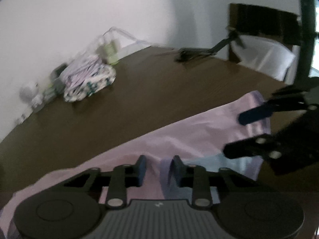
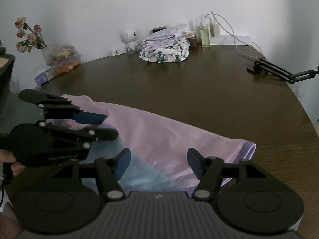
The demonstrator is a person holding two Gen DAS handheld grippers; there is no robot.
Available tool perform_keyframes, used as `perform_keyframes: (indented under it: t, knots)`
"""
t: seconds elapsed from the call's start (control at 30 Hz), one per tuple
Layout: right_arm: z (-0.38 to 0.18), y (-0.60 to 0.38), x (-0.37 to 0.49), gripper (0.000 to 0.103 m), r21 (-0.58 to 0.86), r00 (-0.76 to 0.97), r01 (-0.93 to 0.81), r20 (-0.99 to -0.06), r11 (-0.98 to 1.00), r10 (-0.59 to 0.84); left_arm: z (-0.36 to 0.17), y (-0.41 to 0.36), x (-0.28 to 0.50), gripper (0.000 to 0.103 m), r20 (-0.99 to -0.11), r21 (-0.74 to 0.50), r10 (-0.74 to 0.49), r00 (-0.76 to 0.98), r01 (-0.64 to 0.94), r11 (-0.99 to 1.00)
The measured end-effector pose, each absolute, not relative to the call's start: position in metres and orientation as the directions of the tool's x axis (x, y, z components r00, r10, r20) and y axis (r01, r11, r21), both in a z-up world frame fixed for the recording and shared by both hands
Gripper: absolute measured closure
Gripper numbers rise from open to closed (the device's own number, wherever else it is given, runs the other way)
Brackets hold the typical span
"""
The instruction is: Fold clothes
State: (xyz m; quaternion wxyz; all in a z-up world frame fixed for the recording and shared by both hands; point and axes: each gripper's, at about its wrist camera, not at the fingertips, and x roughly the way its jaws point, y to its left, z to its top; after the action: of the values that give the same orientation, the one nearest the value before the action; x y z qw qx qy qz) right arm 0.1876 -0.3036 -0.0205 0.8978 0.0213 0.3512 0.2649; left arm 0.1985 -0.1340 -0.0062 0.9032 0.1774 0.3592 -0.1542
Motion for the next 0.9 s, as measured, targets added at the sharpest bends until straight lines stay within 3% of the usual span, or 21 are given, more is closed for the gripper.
perform_keyframes:
  t: [0.13,0.43,0.67,0.77,0.83,0.9]
  knots:
    - [-0.025,-0.310,0.188,0.037,0.240,0.606,-0.476,-0.608,0.846,0.513,0.003,-0.123,0.211,0.097,-0.708,0.102,-0.189,0.681,0.363,0.926]
    - [-0.028,-0.318,0.185,0.037,0.259,0.600,-0.504,-0.581,0.824,0.550,0.025,-0.098,0.239,0.098,-0.701,-0.145,-0.277,0.658,0.248,0.958]
    - [-0.030,-0.319,0.181,0.035,0.256,0.601,-0.518,-0.570,0.816,0.561,0.015,-0.118,0.263,0.096,-0.720,-0.147,-0.267,0.641,0.235,0.961]
    - [-0.031,-0.319,0.180,0.035,0.253,0.602,-0.523,-0.566,0.814,0.563,0.006,-0.120,0.265,0.077,-0.725,-0.187,-0.299,0.621,0.240,0.953]
    - [-0.030,-0.322,0.181,0.035,0.262,0.600,-0.521,-0.564,0.812,0.567,0.006,-0.114,0.262,0.044,-0.711,-0.240,-0.341,0.615,0.244,0.940]
    - [-0.029,-0.327,0.182,0.032,0.280,0.603,-0.508,-0.560,0.815,0.568,0.017,-0.102,0.252,0.040,-0.670,-0.257,-0.368,0.645,0.264,0.930]
